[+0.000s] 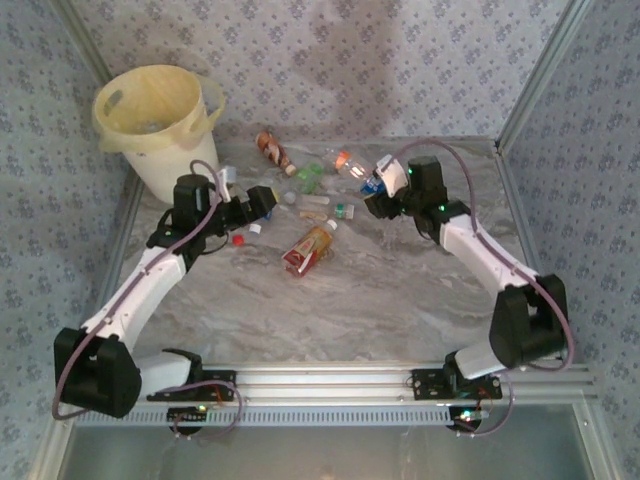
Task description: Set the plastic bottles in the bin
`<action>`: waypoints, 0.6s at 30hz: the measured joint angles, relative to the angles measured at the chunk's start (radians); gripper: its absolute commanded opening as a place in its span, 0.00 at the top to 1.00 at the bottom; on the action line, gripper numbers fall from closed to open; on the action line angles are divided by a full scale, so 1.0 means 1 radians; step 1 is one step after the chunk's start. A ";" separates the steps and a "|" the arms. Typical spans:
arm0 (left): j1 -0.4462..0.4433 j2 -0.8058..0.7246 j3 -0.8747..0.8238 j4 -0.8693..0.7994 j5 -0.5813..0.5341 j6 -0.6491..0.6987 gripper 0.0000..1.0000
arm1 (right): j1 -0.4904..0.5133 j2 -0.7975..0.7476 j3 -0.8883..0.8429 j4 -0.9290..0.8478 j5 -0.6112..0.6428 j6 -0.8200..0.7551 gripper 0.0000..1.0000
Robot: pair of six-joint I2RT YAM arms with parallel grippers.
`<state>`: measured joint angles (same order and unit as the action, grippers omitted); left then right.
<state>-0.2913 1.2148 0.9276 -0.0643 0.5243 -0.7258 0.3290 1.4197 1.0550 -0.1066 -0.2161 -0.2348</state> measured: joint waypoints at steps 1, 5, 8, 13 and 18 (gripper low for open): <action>-0.014 0.011 0.005 0.016 0.020 -0.002 0.02 | 0.011 -0.026 -0.031 0.026 -0.005 0.063 0.49; -0.085 0.074 0.055 0.061 0.066 -0.001 0.02 | 0.068 -0.108 -0.148 0.154 -0.044 0.336 0.50; -0.129 0.127 0.098 0.081 0.074 -0.002 0.02 | 0.111 -0.119 -0.209 0.247 -0.073 0.504 0.50; -0.185 0.226 0.171 0.115 0.072 -0.003 0.02 | 0.193 -0.098 -0.275 0.387 -0.108 0.713 0.50; -0.222 0.312 0.233 0.113 0.037 -0.007 0.02 | 0.251 -0.060 -0.306 0.530 -0.145 0.821 0.50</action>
<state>-0.5129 1.5272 1.1606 0.0486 0.5610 -0.7330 0.5797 1.3598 0.7490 0.4236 -0.3611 0.5865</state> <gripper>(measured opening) 0.976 0.601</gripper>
